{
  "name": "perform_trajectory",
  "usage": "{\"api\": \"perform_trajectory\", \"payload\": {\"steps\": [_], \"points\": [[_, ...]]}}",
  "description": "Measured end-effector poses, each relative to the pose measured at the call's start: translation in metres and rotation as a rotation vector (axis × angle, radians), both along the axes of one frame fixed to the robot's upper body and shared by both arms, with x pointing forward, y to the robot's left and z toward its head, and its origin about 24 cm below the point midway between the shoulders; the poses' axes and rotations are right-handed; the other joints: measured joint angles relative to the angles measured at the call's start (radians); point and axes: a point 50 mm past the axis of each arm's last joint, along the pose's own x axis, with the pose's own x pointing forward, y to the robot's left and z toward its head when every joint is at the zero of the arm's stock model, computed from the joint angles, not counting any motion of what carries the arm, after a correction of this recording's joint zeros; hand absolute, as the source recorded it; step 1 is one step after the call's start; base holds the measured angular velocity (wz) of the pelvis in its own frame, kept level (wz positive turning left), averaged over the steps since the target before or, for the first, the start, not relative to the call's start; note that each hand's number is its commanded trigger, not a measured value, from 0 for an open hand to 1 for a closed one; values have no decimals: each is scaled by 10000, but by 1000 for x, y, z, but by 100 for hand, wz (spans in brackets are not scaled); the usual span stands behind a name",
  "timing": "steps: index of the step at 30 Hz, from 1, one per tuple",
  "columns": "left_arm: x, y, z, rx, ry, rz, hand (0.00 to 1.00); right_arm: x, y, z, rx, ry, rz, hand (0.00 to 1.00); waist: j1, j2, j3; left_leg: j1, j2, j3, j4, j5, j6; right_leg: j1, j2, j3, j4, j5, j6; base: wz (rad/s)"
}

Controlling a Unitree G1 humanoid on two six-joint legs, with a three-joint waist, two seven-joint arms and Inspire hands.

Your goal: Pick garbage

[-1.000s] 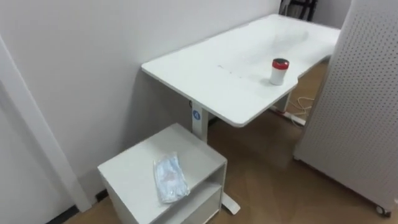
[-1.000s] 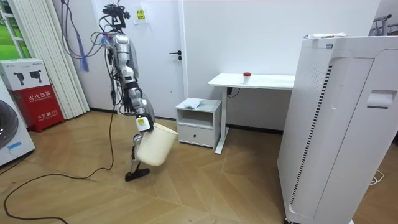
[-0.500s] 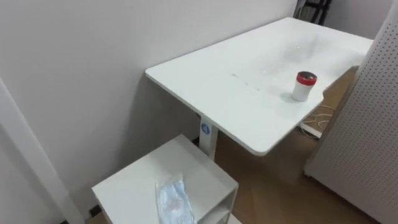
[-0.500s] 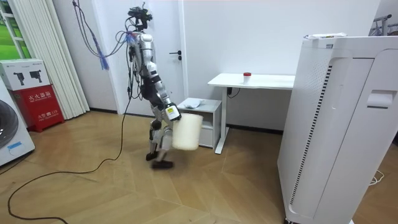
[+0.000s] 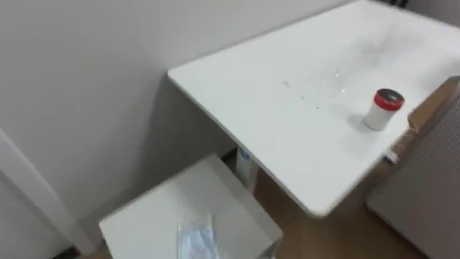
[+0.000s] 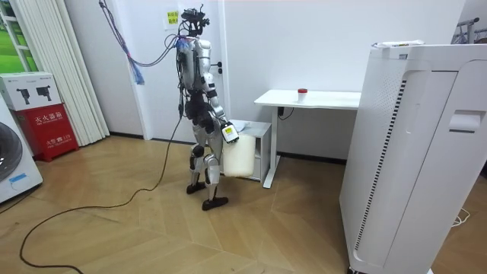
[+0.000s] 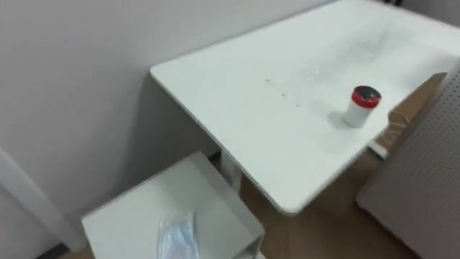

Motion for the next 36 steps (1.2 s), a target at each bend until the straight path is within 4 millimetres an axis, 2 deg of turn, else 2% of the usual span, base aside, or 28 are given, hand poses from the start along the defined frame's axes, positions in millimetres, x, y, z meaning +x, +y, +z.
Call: {"api": "perform_trajectory", "payload": {"steps": [1,2,3,5,7,11,12,13,14,17,20,25,29,31,34,36], "points": [[10,-1,5,58,-371,-73,0,3,0,0,68,-49,162,100,-119,51,22,-40,-28,-2,21,-8,9,-45,-59,-260,17,35,-6,-23],[24,-5,13,129,-905,-195,0,5,0,1,86,-64,173,100,-238,143,62,-99,-55,16,20,-34,52,-58,-104,-328,21,35,-3,0],[32,-7,17,159,-1150,-325,0,5,0,1,86,-76,179,100,-317,173,74,-146,-63,24,18,-52,81,-82,-116,-327,41,34,-1,4],[61,-11,34,315,-2143,-543,0,19,0,3,104,-307,286,100,-401,426,172,-487,-86,253,80,-63,100,-624,-152,-298,259,36,9,-31],[81,-10,45,529,-2673,-609,0,31,0,6,94,-593,437,100,-490,558,228,-971,-96,278,376,-74,118,-1169,-204,-409,540,32,16,-40],[106,-11,57,825,-3067,-641,0,49,0,11,16,-979,571,100,-889,731,235,-1861,-160,279,753,-77,124,-2260,-245,-400,1167,-3,-18,-15],[113,-12,60,834,-3144,-683,0,55,-2,13,-47,-1116,605,100,-974,758,265,-2191,-159,278,908,-82,132,-2637,-255,-359,1345,-2,-36,-12],[120,-14,63,837,-3174,-737,0,60,-5,15,-131,-1233,631,100,-1023,786,344,-2455,-151,275,1085,-108,170,-2944,-258,-296,1550,-3,-68,-12],[125,-16,65,917,-3202,-866,0,64,-9,18,-229,-1366,646,100,-1094,796,447,-2698,-153,275,1292,-135,193,-3218,-273,-223,1769,-7,-91,-10],[136,-18,75,1097,-3623,-901,0,72,-15,23,-301,-1764,294,100,-1280,712,528,-3592,-127,300,1888,-290,218,-4167,-297,-75,2405,-45,-178,-8],[138,-22,77,1308,-3790,-1005,0,73,-17,24,-277,-1864,-146,100,-1373,585,610,-4147,35,422,2351,-364,189,-4622,-218,-76,2566,34,-305,-11],[143,-24,84,1515,-4140,-911,0,76,-24,27,-337,-2005,-436,100,-1574,526,640,-5327,425,425,3342,-591,129,-5538,47,-75,2859,150,-468,-9],[154,-25,95,1494,-4618,-773,0,74,-25,26,-423,-1874,-619,100,-1755,468,682,-5834,636,454,3720,-666,93,-5972,189,-63,3033,220,-543,-9],[159,-22,100,1654,-4753,-845,0,73,-23,25,-363,-1747,-605,100,-1827,448,696,-5993,832,469,3988,-802,24,-6035,352,-77,3014,263,-611,-20],[166,-19,109,1897,-4983,-933,0,74,-21,25,-443,-1720,-450,100,-1955,422,711,-6121,987,494,4183,-897,-18,-6130,488,-64,3010,288,-667,-14],[168,-18,112,1950,-5080,-828,0,77,-20,26,-540,-1709,-242,100,-2057,386,733,-6159,996,514,4182,-901,-24,-6194,492,-56,3054,288,-682,-3]]}}
